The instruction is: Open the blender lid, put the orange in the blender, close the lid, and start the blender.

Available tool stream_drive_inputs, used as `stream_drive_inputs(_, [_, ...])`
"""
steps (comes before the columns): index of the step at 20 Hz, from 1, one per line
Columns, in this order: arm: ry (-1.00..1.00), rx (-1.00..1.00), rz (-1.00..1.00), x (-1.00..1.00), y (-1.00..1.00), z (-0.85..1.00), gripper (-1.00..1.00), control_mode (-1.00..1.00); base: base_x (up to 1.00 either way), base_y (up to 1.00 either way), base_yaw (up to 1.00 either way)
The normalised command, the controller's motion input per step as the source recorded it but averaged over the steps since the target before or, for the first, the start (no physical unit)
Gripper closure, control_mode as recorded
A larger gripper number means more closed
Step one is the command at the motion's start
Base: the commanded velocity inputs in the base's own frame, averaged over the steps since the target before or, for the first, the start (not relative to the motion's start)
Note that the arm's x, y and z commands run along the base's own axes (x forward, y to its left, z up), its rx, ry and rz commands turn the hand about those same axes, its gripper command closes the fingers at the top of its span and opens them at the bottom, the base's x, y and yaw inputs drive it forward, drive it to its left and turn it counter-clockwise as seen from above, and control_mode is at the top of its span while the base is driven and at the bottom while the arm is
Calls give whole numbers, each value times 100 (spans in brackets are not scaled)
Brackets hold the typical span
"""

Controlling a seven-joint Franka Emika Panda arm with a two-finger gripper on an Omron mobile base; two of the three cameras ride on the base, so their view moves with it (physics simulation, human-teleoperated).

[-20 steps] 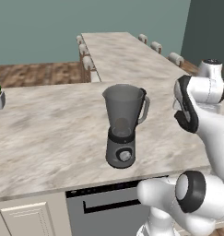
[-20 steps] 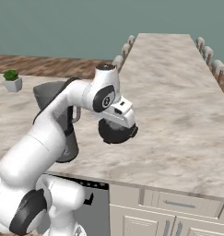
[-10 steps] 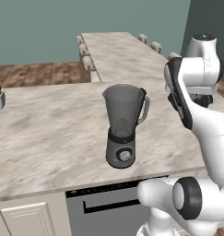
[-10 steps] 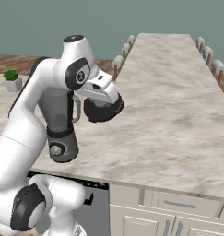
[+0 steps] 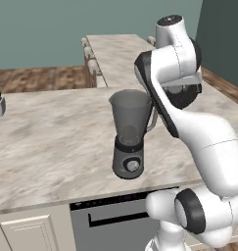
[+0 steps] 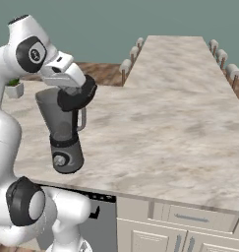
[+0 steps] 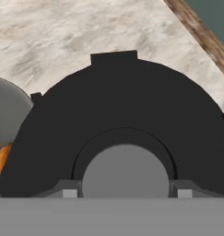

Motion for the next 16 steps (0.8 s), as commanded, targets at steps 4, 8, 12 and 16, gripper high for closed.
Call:
stream_drive_inputs(4, [5,-6,0,3,84,46,100,-100,0,0,0])
stream_drive_inputs(8, [7,0,0,15,72,1,100,-100,0,0,0])
stream_drive_inputs(12, [8,0,0,33,60,-10,100,-100,0,0,0])
stream_drive_inputs(16, [8,0,0,44,49,-6,100,-100,0,0,0])
